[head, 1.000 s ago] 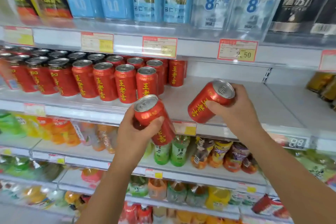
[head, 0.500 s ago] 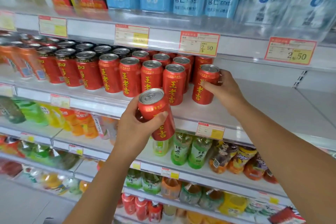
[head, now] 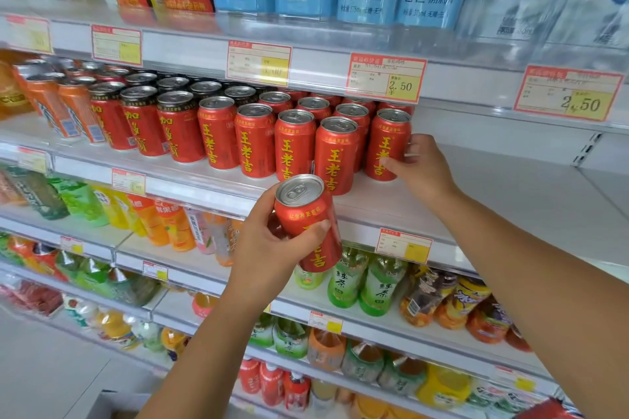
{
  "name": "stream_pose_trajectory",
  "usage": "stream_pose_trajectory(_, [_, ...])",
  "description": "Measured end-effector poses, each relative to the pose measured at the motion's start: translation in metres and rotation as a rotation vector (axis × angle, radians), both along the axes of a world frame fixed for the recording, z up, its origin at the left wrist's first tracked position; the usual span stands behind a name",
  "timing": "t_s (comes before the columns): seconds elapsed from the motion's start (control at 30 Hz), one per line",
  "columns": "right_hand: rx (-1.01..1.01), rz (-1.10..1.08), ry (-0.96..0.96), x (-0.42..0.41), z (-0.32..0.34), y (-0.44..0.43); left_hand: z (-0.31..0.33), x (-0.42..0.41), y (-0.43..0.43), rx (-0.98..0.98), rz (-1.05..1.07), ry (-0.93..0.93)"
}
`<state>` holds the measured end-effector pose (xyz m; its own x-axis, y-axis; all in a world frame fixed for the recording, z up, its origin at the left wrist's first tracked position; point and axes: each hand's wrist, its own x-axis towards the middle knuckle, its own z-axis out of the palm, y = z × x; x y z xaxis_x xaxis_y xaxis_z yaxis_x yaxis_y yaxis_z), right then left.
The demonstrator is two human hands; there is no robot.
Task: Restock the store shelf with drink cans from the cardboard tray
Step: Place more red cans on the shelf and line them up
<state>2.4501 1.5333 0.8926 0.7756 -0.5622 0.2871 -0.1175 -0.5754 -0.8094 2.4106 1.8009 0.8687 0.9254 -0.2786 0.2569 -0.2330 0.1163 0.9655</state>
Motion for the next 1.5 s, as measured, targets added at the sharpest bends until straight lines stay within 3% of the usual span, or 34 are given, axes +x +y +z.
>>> stream_pose_trajectory(0.23, [0.053, -0.039, 0.059, -0.002, 0.0, 0.001, 0.0, 0.001, -0.004, 0.038, -0.036, -0.031])
stream_pose_trajectory(0.33, [0.022, -0.064, -0.113, -0.042, 0.007, 0.021, 0.001, 0.001, -0.009, 0.04, -0.045, -0.031])
stream_pose_trajectory(0.4, [0.021, 0.101, -0.167, -0.078, 0.007, 0.039, 0.003, 0.001, -0.015, 0.026, -0.051, -0.03])
stream_pose_trajectory(0.5, [0.05, 0.449, -0.002, -0.119, 0.007, 0.068, 0.008, 0.0, -0.032, -0.007, -0.082, -0.035])
stream_pose_trajectory(0.57, [0.105, 0.537, 0.021, -0.125, 0.009, 0.079, 0.015, -0.006, -0.046, 0.001, -0.119, -0.068])
stream_pose_trajectory(0.8, [0.098, 0.291, -0.126, -0.109, 0.012, 0.057, 0.019, 0.012, -0.065, 0.126, -0.203, -0.244])
stream_pose_trajectory(0.93, [0.111, 0.154, -0.182, -0.089, 0.014, 0.043, -0.017, 0.037, -0.048, 0.505, 0.19, -0.552])
stream_pose_trajectory(1.03, [0.104, 0.09, -0.153, -0.072, 0.008, 0.041, -0.052, 0.052, -0.046, 0.659, 0.27, -0.796])
stream_pose_trajectory(1.5, [0.083, 0.101, -0.029, -0.042, -0.003, 0.04, -0.071, 0.062, -0.049, 0.581, 0.258, -0.81])
